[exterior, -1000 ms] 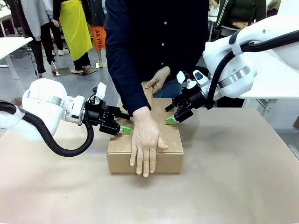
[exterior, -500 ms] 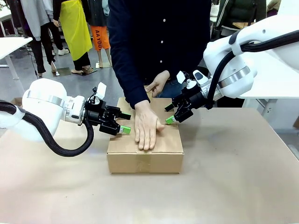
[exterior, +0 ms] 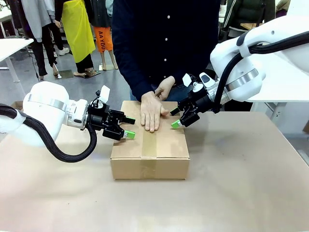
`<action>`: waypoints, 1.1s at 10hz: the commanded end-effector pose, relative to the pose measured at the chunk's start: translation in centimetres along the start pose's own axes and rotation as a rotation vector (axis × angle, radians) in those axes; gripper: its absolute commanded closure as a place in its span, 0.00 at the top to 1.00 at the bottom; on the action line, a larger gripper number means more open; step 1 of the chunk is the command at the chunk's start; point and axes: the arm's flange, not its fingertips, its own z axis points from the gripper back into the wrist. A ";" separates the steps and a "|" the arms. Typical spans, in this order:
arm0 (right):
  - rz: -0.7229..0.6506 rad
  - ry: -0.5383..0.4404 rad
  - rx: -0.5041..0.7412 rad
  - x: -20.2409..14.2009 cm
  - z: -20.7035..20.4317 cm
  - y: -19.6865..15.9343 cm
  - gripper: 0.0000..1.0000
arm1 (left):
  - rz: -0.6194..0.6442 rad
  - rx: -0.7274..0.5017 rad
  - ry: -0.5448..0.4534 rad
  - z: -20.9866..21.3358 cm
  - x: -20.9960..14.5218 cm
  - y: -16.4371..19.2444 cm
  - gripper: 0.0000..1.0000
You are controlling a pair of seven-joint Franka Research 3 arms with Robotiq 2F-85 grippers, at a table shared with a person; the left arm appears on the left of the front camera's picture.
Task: Pack the gift set into the box.
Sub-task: Press and hold the closed box until the human finishes sealing it.
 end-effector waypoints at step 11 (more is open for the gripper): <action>-0.010 0.010 0.003 -0.2 0.1 0.1 1.00 | -0.015 0.003 0.004 -0.1 -0.2 -0.2 1.00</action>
